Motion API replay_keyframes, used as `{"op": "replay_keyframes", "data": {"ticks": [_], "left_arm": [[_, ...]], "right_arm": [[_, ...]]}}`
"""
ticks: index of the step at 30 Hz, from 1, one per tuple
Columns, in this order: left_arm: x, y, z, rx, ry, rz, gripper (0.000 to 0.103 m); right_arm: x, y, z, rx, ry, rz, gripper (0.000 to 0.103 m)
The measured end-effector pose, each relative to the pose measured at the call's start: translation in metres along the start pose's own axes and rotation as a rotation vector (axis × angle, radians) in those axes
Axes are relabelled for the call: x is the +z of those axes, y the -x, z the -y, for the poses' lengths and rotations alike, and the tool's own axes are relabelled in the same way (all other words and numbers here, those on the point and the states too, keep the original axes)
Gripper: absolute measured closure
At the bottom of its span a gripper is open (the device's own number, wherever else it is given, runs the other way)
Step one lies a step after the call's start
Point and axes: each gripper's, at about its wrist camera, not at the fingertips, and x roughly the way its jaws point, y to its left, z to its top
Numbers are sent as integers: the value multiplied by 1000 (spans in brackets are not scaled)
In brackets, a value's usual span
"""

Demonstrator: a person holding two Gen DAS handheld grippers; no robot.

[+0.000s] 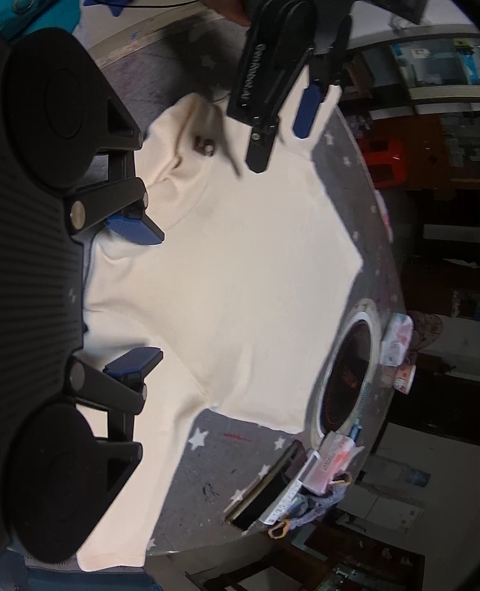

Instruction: Fold clothes

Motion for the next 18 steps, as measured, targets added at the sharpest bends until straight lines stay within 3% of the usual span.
{"op": "replay_keyframes", "data": {"ticks": [15, 18], "left_arm": [[-11, -6, 18, -12, -46, -27, 22], [-9, -6, 20, -15, -52, -22, 18]], "right_arm": [[-5, 1, -1, -4, 0, -4, 40], [-3, 9, 5, -12, -15, 15, 34]]}}
